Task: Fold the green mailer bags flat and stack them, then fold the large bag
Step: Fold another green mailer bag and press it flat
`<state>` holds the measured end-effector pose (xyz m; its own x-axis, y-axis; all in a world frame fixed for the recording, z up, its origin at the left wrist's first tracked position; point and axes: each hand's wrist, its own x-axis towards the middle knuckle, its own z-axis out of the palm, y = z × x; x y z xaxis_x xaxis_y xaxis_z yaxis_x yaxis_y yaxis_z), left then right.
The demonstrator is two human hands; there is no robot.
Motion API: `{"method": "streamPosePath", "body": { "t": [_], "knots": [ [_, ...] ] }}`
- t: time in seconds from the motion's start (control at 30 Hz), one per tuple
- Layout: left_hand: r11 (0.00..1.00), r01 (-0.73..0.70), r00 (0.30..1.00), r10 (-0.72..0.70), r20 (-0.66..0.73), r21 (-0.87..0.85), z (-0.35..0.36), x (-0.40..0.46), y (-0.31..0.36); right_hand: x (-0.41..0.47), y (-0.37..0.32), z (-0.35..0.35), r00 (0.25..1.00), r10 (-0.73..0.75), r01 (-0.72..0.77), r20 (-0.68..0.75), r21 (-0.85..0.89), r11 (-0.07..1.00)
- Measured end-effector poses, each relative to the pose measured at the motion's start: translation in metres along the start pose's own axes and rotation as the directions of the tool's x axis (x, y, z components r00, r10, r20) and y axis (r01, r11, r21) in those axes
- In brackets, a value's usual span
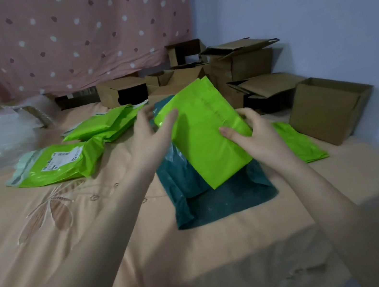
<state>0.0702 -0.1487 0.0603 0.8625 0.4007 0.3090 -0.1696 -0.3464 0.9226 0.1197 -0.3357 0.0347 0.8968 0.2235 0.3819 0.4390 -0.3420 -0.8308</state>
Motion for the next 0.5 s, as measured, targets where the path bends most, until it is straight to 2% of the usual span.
{"method": "streamPosePath", "body": {
  "t": [0.07, 0.13, 0.37, 0.5],
  "knots": [
    [0.991, 0.128, 0.974, -0.13, 0.186, 0.023, 0.017, -0.008, 0.002, 0.001, 0.006, -0.014, 0.997, 0.018, -0.02, -0.072, -0.018, 1.0],
    [0.978, 0.209, 0.937, -0.192, 0.293, -0.025, 0.034, -0.011, 0.0, 0.001, 0.015, -0.027, 0.991, 0.037, -0.045, -0.127, -0.067, 0.997],
    [0.972, 0.21, 0.902, -0.149, 0.405, -0.11, 0.104, -0.004, -0.011, 0.002, 0.057, -0.072, 0.954, 0.126, -0.164, -0.272, -0.122, 0.979],
    [0.992, 0.119, 0.912, -0.093, 0.4, -0.04, 0.14, 0.0, -0.013, 0.004, 0.081, -0.092, 0.947, 0.178, -0.226, -0.269, -0.159, 0.961]
  ]
}}
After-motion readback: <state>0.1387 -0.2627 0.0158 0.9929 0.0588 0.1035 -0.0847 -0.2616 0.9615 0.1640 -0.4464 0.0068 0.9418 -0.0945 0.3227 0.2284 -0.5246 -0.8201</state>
